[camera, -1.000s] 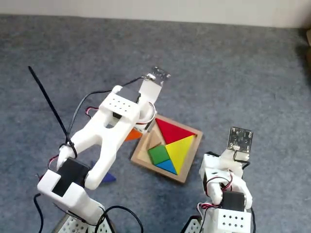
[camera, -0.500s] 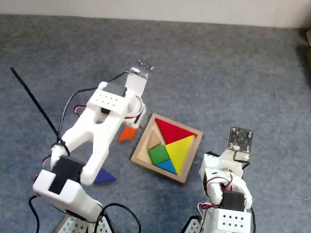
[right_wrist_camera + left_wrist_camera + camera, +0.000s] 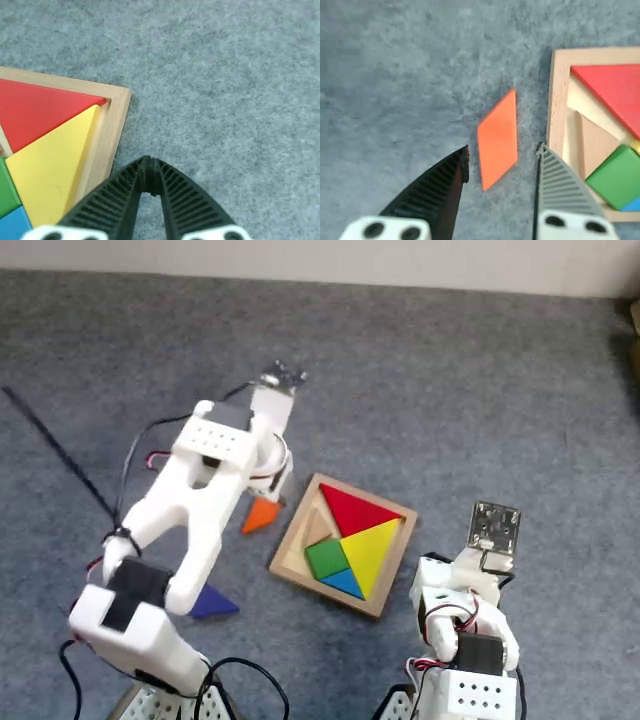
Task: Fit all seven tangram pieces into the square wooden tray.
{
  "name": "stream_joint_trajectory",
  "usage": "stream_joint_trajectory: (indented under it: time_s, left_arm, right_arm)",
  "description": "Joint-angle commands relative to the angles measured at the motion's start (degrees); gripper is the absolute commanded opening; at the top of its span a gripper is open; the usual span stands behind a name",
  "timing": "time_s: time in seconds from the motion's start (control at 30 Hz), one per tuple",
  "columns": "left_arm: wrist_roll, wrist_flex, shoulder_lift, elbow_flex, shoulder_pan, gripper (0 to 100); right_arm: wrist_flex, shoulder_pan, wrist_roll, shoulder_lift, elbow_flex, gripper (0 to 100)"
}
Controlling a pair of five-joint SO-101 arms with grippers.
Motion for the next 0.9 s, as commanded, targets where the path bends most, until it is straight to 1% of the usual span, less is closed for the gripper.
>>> stream_joint_trajectory:
  time_s: [0.0, 0.17, 0.23, 0.3, 0.43, 0.5, 0.63, 0.77, 0.87]
  left_arm:
    - [0.4, -2.3, 5.1, -0.3, 1.9, 21]
    - [0.5, -2.1, 14.8, -6.7, 1.4, 21]
    - [0.6, 0.8, 17.2, -10.3, 0.4, 21]
    - [2.3, 3.2, 19.2, -13.5, -0.4, 21]
    - [3.3, 4.7, 21.4, -16.2, -1.9, 19]
    - [3.3, 4.9, 20.6, -16.5, -2.3, 18]
    - [3.3, 7.0, 14.0, -16.4, -1.5, 21]
    - [3.3, 9.5, 7.7, -15.9, 1.2, 22]
    - [3.3, 9.8, 7.1, -14.9, 2.7, 22]
  right_arm:
    - [0.2, 0.7, -0.1, -0.5, 5.7, 0.4]
    - [0.2, 0.7, -0.1, -0.5, 5.7, 0.4]
    - [0.2, 0.7, -0.1, -0.5, 5.7, 0.4]
    - [0.2, 0.7, -0.1, -0.5, 5.7, 0.4]
    - [0.2, 0.7, -0.1, -0.5, 5.7, 0.4]
    - [0.2, 0.7, -0.1, -0.5, 5.7, 0.4]
    - [0.2, 0.7, -0.1, -0.5, 5.7, 0.4]
    - [0.2, 0.7, -0.1, -0.5, 5.7, 0.4]
    - [0.2, 0.7, -0.1, -0.5, 5.7, 0.4]
